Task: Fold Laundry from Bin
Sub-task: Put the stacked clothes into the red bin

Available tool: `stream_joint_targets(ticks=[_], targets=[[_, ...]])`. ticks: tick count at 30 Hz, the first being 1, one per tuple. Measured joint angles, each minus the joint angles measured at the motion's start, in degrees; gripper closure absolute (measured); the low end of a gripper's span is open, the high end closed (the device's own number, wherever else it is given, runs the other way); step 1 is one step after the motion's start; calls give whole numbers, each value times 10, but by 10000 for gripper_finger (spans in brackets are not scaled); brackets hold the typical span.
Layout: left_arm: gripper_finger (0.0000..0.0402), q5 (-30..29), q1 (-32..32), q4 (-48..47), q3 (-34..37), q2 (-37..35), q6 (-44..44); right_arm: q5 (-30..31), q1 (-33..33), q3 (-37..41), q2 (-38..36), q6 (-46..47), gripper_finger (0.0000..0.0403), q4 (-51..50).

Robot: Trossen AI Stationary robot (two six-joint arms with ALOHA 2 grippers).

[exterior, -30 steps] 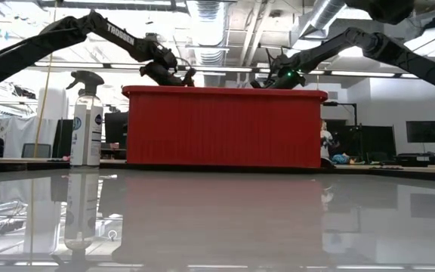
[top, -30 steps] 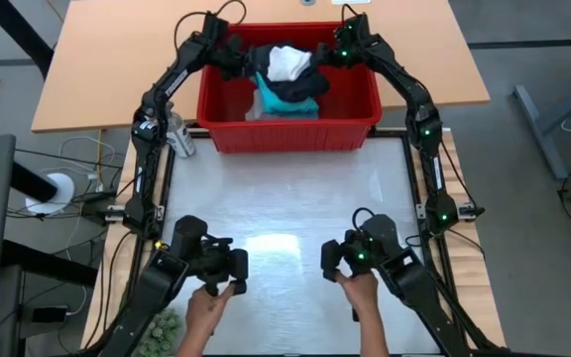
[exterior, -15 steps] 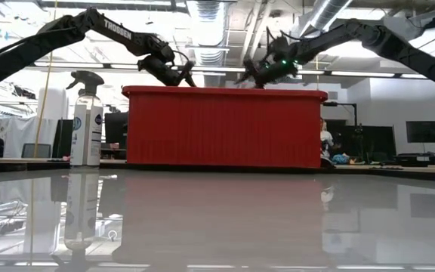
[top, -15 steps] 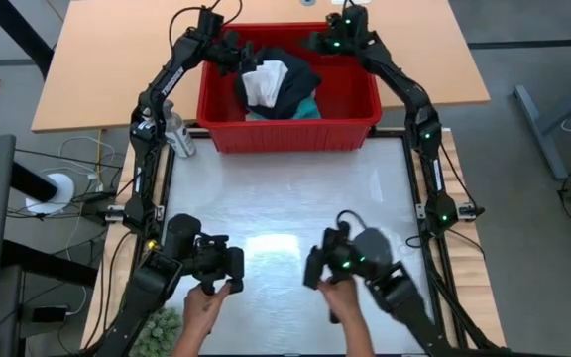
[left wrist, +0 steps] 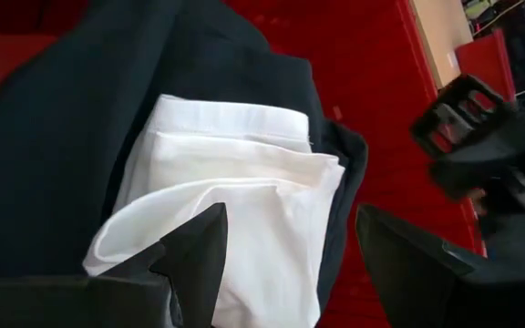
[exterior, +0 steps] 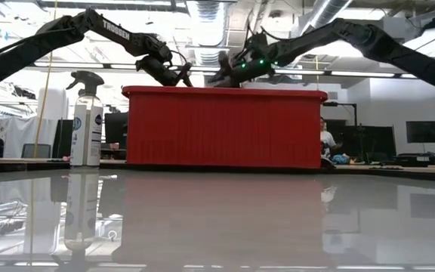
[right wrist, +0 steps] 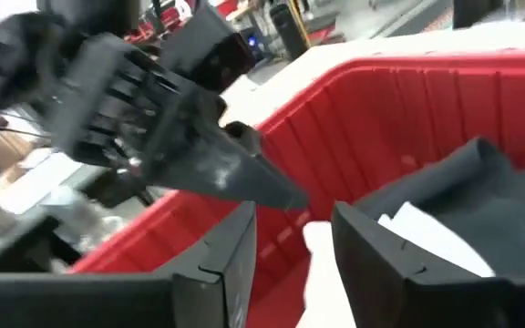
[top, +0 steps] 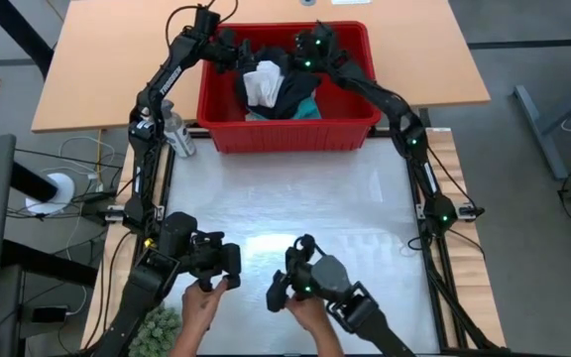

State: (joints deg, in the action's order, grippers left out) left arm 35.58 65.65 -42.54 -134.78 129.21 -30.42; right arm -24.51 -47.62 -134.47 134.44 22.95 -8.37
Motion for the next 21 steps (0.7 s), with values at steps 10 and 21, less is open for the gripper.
stream_joint_targets(ticks=[10,21], targets=[[173,5,0,-6,0,0,4,-1,-7,1,105,42,289,8],[173,-2,1,-5,0,1,12,15,-64,-3,108,70,332,-129]])
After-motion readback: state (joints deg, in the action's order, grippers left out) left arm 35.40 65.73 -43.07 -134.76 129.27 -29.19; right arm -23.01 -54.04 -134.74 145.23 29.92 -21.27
